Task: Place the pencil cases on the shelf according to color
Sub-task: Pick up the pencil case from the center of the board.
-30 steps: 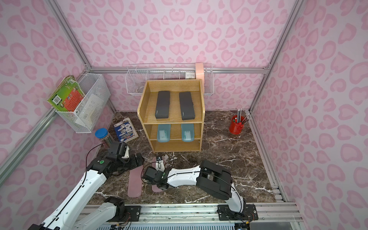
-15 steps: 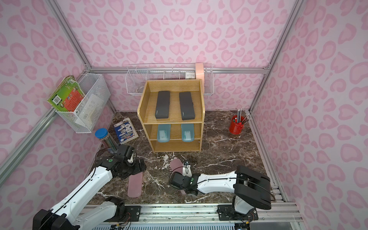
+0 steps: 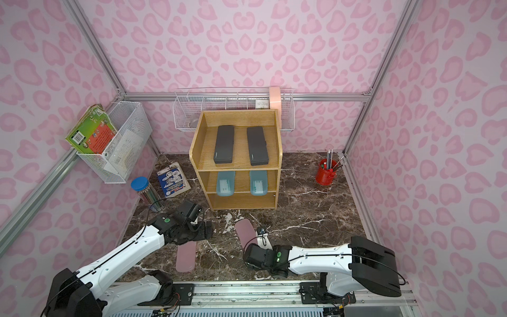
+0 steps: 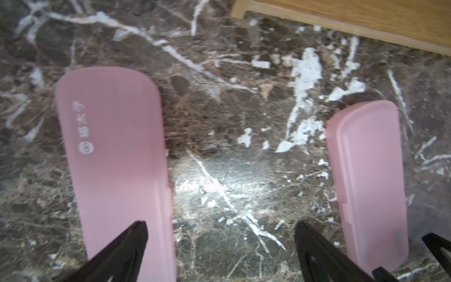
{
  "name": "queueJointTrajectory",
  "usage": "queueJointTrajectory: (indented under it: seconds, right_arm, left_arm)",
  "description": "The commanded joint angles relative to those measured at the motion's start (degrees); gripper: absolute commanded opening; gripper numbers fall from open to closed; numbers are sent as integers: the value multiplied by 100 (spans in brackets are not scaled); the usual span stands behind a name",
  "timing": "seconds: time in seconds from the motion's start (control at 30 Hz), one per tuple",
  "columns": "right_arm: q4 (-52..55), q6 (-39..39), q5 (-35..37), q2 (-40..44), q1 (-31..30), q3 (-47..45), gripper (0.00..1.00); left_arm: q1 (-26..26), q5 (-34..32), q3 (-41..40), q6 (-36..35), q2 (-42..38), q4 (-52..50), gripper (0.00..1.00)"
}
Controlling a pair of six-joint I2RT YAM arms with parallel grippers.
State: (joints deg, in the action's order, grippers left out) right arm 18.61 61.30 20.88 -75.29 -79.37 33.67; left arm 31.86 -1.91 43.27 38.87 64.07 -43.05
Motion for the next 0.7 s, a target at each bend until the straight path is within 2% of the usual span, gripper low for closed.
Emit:
queueJointTrajectory:
  seconds: [0.0, 0.17, 0.43, 0.67]
  right_arm:
    - [-142, -33, 61, 291, -196, -293, 99]
    - [-608, -186, 54, 357, -338, -640, 99]
    - [-554, -359, 267, -381, -335, -287, 99]
    - [-1160, -468, 40, -736, -346, -449, 96]
  left_arm:
    - [223, -251, 79, 62, 68, 129, 99]
    - [387, -384, -10, 205, -13, 262, 99]
    - [410, -305, -222, 156, -364, 485, 99]
    - [418, -410, -315, 139, -468, 342, 99]
